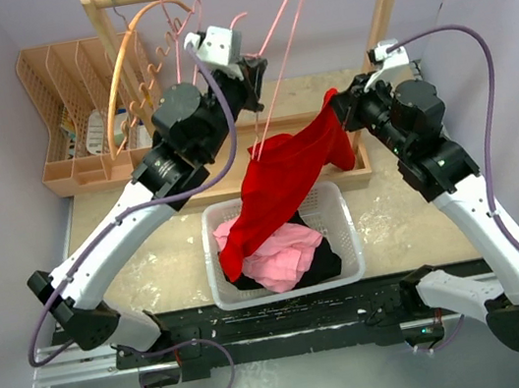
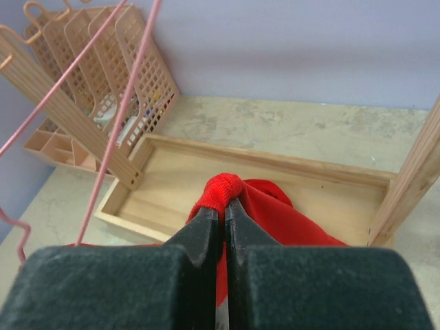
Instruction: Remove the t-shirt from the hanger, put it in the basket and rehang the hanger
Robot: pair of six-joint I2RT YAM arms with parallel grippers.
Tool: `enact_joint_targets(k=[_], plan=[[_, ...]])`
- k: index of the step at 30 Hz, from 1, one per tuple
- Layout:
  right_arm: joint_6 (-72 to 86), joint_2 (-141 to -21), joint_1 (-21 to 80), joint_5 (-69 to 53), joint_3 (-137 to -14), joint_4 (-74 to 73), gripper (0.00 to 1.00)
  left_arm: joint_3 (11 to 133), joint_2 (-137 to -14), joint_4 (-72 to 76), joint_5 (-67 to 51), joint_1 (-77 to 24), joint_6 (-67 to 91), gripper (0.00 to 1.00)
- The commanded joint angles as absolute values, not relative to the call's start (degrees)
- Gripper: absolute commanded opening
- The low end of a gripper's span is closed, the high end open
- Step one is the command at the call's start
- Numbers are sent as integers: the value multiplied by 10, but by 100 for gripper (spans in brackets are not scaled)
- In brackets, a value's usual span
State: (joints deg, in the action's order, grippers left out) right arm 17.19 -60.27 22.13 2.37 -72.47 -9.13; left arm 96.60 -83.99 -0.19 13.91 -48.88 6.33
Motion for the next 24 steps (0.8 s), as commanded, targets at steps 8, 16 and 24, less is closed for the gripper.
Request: enact_joint_targets(k=[8, 16, 24], plan=[[169, -579, 225, -9, -690, -47, 0, 1131, -926, -74, 255, -488, -9, 0], [181, -571, 226, -25, -662, -32, 0, 1224, -978, -117, 227, -431, 4, 0], [187, -572, 227, -36, -644, -18, 0, 1329, -1047, -162, 209, -391, 27, 0]])
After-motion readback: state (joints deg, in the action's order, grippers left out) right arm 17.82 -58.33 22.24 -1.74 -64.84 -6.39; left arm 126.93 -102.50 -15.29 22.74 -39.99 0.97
